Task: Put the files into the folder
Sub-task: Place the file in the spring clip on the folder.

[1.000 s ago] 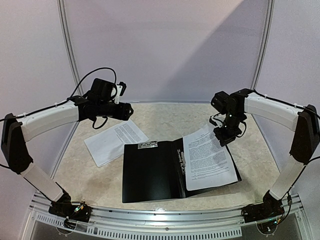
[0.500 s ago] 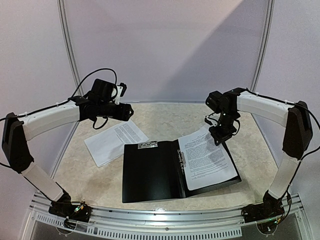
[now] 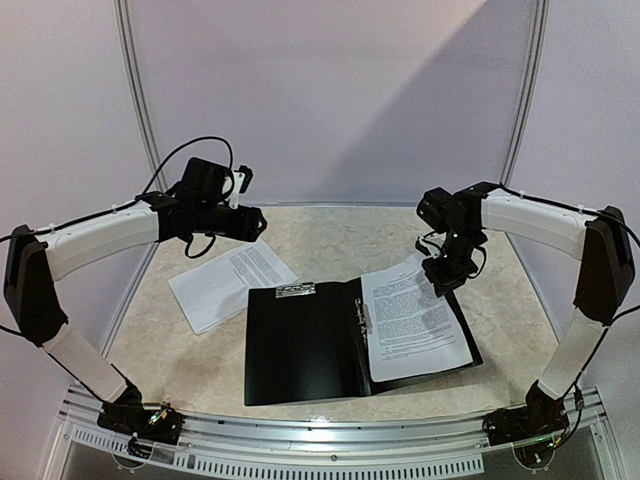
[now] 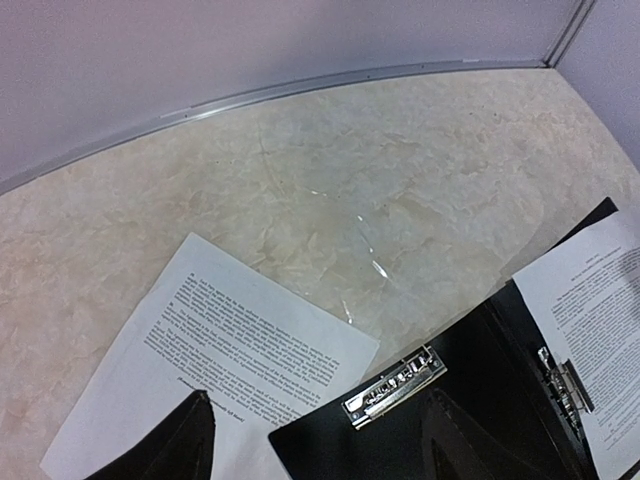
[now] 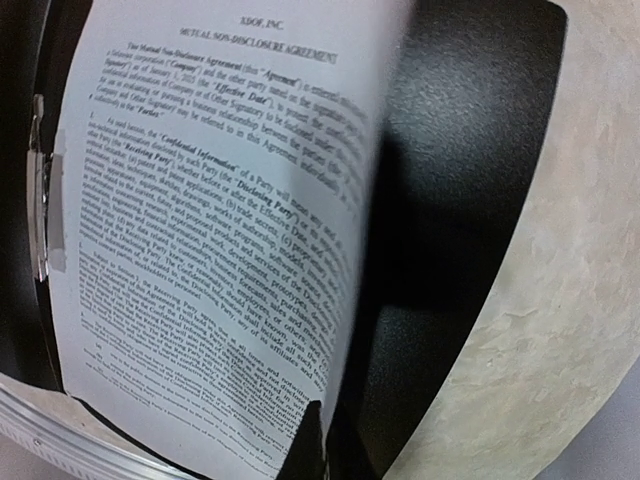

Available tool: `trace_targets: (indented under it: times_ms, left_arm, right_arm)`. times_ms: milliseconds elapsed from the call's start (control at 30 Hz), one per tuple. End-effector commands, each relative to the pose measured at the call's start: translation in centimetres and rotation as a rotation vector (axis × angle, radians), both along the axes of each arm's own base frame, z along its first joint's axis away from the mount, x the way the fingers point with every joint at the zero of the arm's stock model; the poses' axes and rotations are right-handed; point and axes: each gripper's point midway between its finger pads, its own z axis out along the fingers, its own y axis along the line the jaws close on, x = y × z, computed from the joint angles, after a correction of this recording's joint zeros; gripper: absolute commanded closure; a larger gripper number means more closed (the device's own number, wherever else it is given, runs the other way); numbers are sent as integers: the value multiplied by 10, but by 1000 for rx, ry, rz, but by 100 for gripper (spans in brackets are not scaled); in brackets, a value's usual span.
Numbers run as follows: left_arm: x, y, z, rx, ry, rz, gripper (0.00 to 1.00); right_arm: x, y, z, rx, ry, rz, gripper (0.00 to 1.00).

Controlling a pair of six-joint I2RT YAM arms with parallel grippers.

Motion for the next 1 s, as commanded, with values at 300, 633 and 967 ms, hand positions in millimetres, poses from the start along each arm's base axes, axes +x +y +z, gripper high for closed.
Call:
trace_targets:
  times_ms: [300,633,967]
  left_arm:
    - [3,1,-11,-15,32,0,30]
    - [3,-4,-20,-23,62,-15,32]
    - [5,1,-20,-15,57,-3,32]
  right_arm:
    - [16,-12,21,-96,-94,104,100]
    - [30,4,11,-108,-74,168,100]
    - [16,7,15,-67,-66,168,100]
